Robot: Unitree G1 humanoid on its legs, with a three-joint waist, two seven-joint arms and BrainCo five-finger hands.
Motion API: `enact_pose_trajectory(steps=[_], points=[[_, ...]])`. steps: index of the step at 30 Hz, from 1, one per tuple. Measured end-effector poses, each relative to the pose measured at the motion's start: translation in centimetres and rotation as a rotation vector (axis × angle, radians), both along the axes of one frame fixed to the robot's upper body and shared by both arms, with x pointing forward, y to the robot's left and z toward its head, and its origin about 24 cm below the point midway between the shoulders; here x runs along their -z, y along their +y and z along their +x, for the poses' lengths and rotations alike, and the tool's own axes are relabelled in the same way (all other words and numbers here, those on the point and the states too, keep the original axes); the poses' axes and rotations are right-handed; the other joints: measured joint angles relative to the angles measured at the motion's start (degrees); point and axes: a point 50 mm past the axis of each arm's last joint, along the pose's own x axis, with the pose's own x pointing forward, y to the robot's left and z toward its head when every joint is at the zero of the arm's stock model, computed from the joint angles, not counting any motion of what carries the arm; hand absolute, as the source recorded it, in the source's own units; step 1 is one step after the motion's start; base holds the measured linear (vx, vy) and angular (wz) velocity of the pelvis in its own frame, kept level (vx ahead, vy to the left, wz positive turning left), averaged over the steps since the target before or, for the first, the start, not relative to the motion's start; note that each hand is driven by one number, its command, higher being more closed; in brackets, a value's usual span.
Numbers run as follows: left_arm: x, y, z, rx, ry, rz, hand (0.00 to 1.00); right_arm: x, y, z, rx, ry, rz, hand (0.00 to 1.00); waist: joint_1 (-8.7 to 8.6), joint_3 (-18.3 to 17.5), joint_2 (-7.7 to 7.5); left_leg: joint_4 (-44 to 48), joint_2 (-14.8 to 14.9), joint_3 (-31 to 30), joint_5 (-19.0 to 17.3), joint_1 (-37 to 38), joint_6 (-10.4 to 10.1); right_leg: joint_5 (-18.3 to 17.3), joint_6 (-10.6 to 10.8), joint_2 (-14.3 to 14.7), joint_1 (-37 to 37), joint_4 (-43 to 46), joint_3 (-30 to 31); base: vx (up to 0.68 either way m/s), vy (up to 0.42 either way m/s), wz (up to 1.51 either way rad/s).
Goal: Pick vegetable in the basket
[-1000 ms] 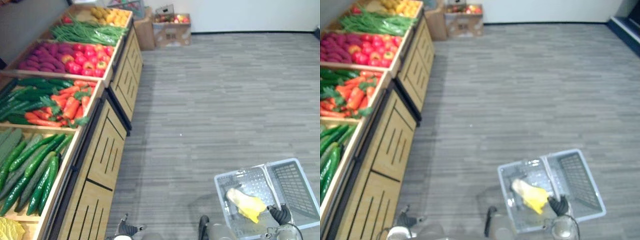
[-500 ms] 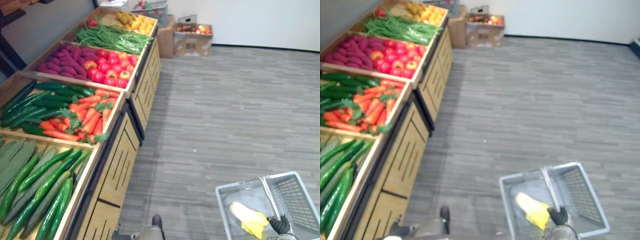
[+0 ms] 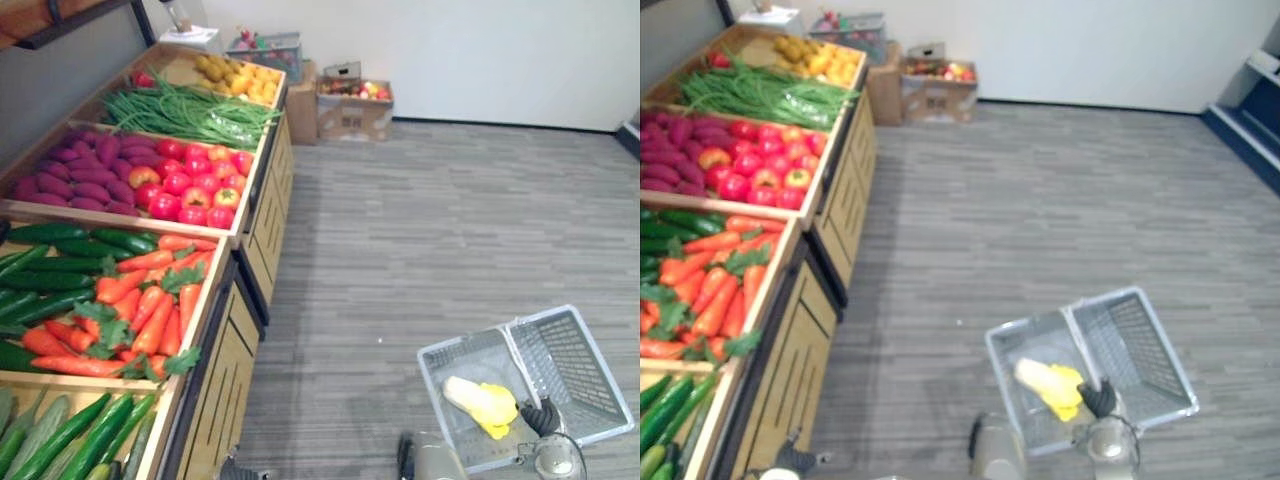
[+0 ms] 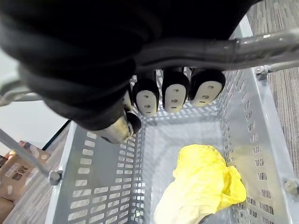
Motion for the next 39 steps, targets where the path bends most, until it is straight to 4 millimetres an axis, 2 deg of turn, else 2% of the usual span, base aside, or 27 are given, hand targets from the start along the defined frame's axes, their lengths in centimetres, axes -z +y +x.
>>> enact_pose_trajectory(steps=[1,2,3,4,5,6,7,9,10,13,14,15,17,20,21,22,23,24,25,26,28,31,33,35,36,38,39], points=[[0.0,0.1,-0.2,-0.015,0.002,0.0,0.0,0.2,-0.1,-0.6,0.012,0.016,0.001,1.0,0.0,-0.1,-0.42,0.1,0.3,-1.0,-1.2,0.8,-1.2,2.2,-0.4,0.3,0.2,0.0,0.7,0.31,-0.235,0.33],[0.1,-0.2,-0.2,-0.029,0.002,-0.013,0.0,0.4,-0.6,-1.2,0.038,0.029,-0.001,1.0,0.03,0.1,0.87,0.6,2.2,-1.8,-2.7,1.7,-2.7,4.8,-0.7,1.6,-0.2,3.4,-0.2,0.49,-0.35,0.34],[0.4,-0.9,-0.5,-0.048,0.007,-0.035,0.0,0.5,-0.9,-1.6,0.055,0.042,-0.002,1.0,0.42,-0.1,3.01,3.4,4.5,-3.1,-3.1,1.4,-3.3,2.5,-2.5,3.7,0.0,4.9,-1.7,0.48,-0.363,0.19],[0.5,-1.1,-0.8,-0.063,0.012,-0.044,0.0,0.6,-0.8,-1.8,0.058,0.053,0.002,1.0,0.47,-0.3,3.29,6.9,5.5,-3.3,-2.7,-0.2,-3.3,1.8,-3.2,4.3,0.1,4.9,-1.8,0.46,-0.389,0.09],[0.7,-1.7,-1.2,-0.09,0.022,-0.065,0.0,0.7,-0.7,-1.7,0.057,0.059,0.006,1.0,0.43,0.0,3.39,17.4,7.2,-5.7,-1.2,-5.5,-2.8,0.7,-4.3,5.2,1.1,4.8,-2.8,0.35,-0.344,0.09],[0.9,-2.3,-1.5,-0.133,0.021,-0.089,0.0,0.9,-0.8,-2.2,0.063,0.07,0.008,1.0,0.34,0.1,3.5,28.6,8.7,-9.1,2.7,-10.7,-2.7,-0.7,-5.2,6.3,3.1,4.4,-3.8,0.35,-0.325,0.16],[0.9,-2.1,-1.6,-0.16,0.014,-0.089,0.0,1.0,-0.8,-2.6,0.068,0.08,0.01,1.0,0.51,0.3,3.6,33.7,9.3,-10.8,5.7,-12.9,-2.3,-1.5,-5.7,6.8,4.4,4.4,-4.1,0.36,-0.262,0.22],[0.8,-1.8,-1.7,-0.216,0.008,-0.093,0.0,1.6,-0.5,-4.1,0.092,0.112,0.035,1.0,1.68,1.0,2.48,48.4,10.0,-13.0,6.4,-18.9,-2.9,-4.9,-7.2,7.6,10.7,4.1,-4.8,0.35,-0.223,0.12],[0.8,-1.7,-1.7,-0.231,0.004,-0.093,0.0,1.7,-0.5,-4.5,0.098,0.12,0.036,1.0,1.93,1.2,2.19,50.0,9.8,-12.6,6.2,-20.2,-2.8,-5.4,-7.3,7.6,12.1,3.5,-5.0,0.32,-0.193,0.09],[0.7,-1.5,-1.6,-0.287,-0.015,-0.096,0.0,1.9,-0.3,-5.0,0.114,0.127,0.049,1.0,2.28,1.2,1.47,43.2,9.3,-8.6,5.4,-25.7,-2.2,-5.7,-6.8,7.4,16.6,-0.7,-5.9,0.32,-0.133,0.1],[0.7,-1.4,-1.6,-0.296,-0.011,-0.091,0.0,2.0,-0.5,-5.2,0.127,0.13,0.051,1.0,2.64,1.2,1.23,31.6,8.2,-5.9,5.5,-25.6,-2.1,-5.6,-6.3,6.7,17.8,-2.0,-6.4,0.21,-0.018,0.09],[0.7,-1.4,-1.6,-0.296,-0.008,-0.087,0.0,2.0,-0.6,-5.3,0.136,0.131,0.051,1.0,2.7,1.2,1.17,26.2,7.6,-4.9,5.8,-25.1,-2.2,-5.7,-6.1,6.4,18.1,-2.3,-6.7,0.27,0.013,0.15],[0.8,-1.6,-1.7,-0.296,0.001,-0.087,0.0,1.9,-1.1,-5.5,0.153,0.133,0.044,1.0,2.81,1.0,1.39,10.3,5.8,-0.1,10.1,-22.3,-1.5,-6.5,-5.0,5.6,19.1,-2.8,-7.3,0.26,0.069,0.18],[0.8,-1.5,-1.5,-0.275,0.008,-0.08,0.0,2.2,-1.3,-5.6,0.161,0.155,0.046,1.0,2.44,0.5,1.47,2.7,2.4,2.1,14.8,-19.3,2.1,-9.6,-2.1,4.0,20.7,-0.7,-9.4,0.37,0.196,0.42],[0.6,-1.0,-1.2,-0.262,0.002,-0.062,0.0,2.3,-1.1,-5.7,0.163,0.161,0.054,1.0,1.98,0.3,0.14,1.1,0.3,1.6,15.3,-18.3,2.5,-10.5,-0.9,2.0,20.7,0.9,-10.4,0.36,0.241,0.73],[0.6,-1.0,-1.1,-0.237,0.006,-0.052,0.0,2.5,-1.2,-6.1,0.176,0.176,0.058,1.0,1.91,0.1,-0.82,-1.9,-2.0,0.6,14.8,-16.4,3.4,-11.5,0.5,-0.2,20.2,4.7,-10.8,0.29,0.194,0.63],[0.6,-0.9,-1.1,-0.223,0.01,-0.045,0.0,2.6,-1.3,-6.1,0.182,0.18,0.056,1.0,1.93,0.0,-0.9,-3.0,-2.8,0.0,14.1,-15.5,3.8,-11.5,0.6,-1.3,19.3,8.1,-10.6,0.33,0.248,0.61],[0.6,-1.0,-1.1,-0.189,0.019,-0.038,0.0,2.4,-1.7,-5.9,0.192,0.174,0.044,1.0,2.02,0.0,-1.01,-4.8,-4.7,-1.2,13.5,-13.0,4.7,-10.4,2.4,-4.0,15.1,20.7,-8.9,0.21,0.18,0.49],[0.6,-0.9,-1.2,-0.174,0.024,-0.031,0.0,2.4,-1.8,-5.9,0.195,0.178,0.045,1.0,1.95,0.0,-1.3,-5.0,-5.4,-1.7,13.3,-11.9,4.9,-8.8,3.5,-5.2,13.2,26.0,-7.7,0.29,0.199,0.65],[0.5,-0.5,-1.4,-0.152,0.035,-0.013,0.0,2.7,-1.7,-6.1,0.198,0.19,0.05,1.0,1.85,0.2,-1.35,-4.7,-6.2,-3.3,12.5,-10.3,5.9,-5.3,4.6,-6.0,9.6,35.0,-4.1,0.33,0.132,0.64],[0.5,-0.4,-1.3,-0.128,0.039,-0.005,0.0,2.9,-1.6,-6.2,0.204,0.202,0.056,1.0,1.57,0.1,-1.25,-4.3,-6.2,-5.7,11.7,-8.6,6.6,-6.5,3.3,-5.4,7.7,39.5,-1.4,0.34,0.065,0.77],[0.3,0.0,-1.1,-0.151,0.019,0.001,0.0,3.1,-2.0,-6.1,0.256,0.206,0.07,1.0,1.09,0.1,-0.7,-5.0,-5.3,-11.1,11.6,-7.2,6.4,-9.5,1.8,-4.6,5.6,31.8,-0.7,0.28,-0.043,0.96],[0.4,0.2,-1.4,-0.218,0.015,-0.004,0.0,3.6,-2.0,-7.0,0.295,0.234,0.097,1.0,1.64,-0.3,-0.23,-4.9,-4.2,-16.1,10.8,-6.9,5.0,-9.4,1.8,-0.9,6.0,18.5,9.6,0.22,-0.139,1.02],[0.3,0.3,-1.3,-0.256,0.003,-0.005,0.0,4.0,-2.1,-8.2,0.359,0.254,0.119,1.0,1.71,-0.5,-0.27,-4.0,-4.2,-21.3,9.8,-7.6,3.4,-9.0,1.8,0.6,6.8,12.8,18.2,0.18,-0.286,1.38],[0.2,0.4,-1.3,-0.287,-0.011,-0.003,0.0,4.2,-2.0,-9.3,0.405,0.267,0.139,1.0,1.93,-0.9,-1.0,-2.8,-4.2,-24.8,8.8,-7.9,1.9,-8.5,2.6,0.5,7.2,11.7,20.1,0.17,-0.356,1.51],[0.2,0.9,-1.9,-0.335,-0.011,0.005,0.0,4.8,-1.1,-11.0,0.455,0.301,0.161,1.0,2.39,-1.5,-1.99,-1.2,-4.5,-28.2,7.4,-8.8,-0.1,-6.1,4.6,-1.2,8.5,9.7,17.0,0.11,-0.46,1.36],[0.1,1.3,-2.2,-0.385,-0.016,0.011,0.0,5.2,-0.2,-12.3,0.501,0.327,0.189,1.0,3.31,-2.3,-3.74,0.7,-2.9,-29.0,5.2,-10.6,-1.8,-9.6,4.4,-2.0,10.6,8.2,11.6,0.09,-0.689,1.33]])
